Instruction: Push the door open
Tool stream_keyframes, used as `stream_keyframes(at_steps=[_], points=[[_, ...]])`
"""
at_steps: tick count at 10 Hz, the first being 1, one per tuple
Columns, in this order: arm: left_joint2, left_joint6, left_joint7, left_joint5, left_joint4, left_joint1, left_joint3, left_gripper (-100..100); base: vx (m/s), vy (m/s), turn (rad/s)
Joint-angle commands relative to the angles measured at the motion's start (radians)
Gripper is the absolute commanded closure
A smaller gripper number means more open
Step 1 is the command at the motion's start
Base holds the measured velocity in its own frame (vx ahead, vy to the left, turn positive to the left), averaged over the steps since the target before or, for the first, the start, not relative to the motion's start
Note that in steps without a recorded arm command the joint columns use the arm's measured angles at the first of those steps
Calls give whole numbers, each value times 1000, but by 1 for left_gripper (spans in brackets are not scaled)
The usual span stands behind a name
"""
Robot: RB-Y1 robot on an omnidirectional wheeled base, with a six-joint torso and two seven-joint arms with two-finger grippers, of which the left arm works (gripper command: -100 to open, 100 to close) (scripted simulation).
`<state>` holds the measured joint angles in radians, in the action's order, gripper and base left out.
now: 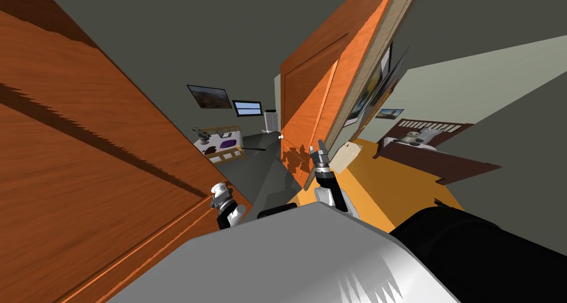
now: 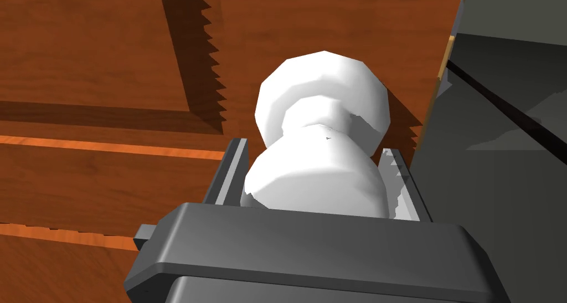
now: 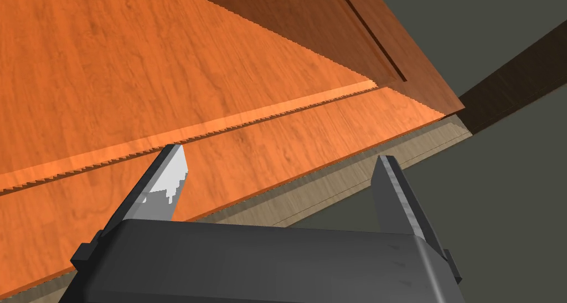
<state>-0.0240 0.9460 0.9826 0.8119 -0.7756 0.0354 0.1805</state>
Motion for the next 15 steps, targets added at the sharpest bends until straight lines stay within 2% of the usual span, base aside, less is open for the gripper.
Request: stream_keyframes(at_steps=[1,3,4,7,8,10,11,12,13,15], points=[[-2,5,0,0,-3,2,1,100,0,0,0],[-16,4,-3,23,-18,-22,31,100,112,56,-100],[-16,4,-3,23,-18,-22,31,100,129,53,-29],[-32,12,-9,61,-49,-59,82,100,164,76,-107],[-34,14,-10,67,-54,-65,90,100,157,115,-58],[-40,19,-14,95,-76,-92,127,100,170,113,-104],[-40,19,-14,95,-76,-92,127,100,119,88,-50],[-41,22,-16,110,-88,-106,147,100,103,73,-74],[-41,22,-16,110,-88,-106,147,100,83,45,-43],[-41,27,-19,133,-106,-127,177,100,106,71,-83]])
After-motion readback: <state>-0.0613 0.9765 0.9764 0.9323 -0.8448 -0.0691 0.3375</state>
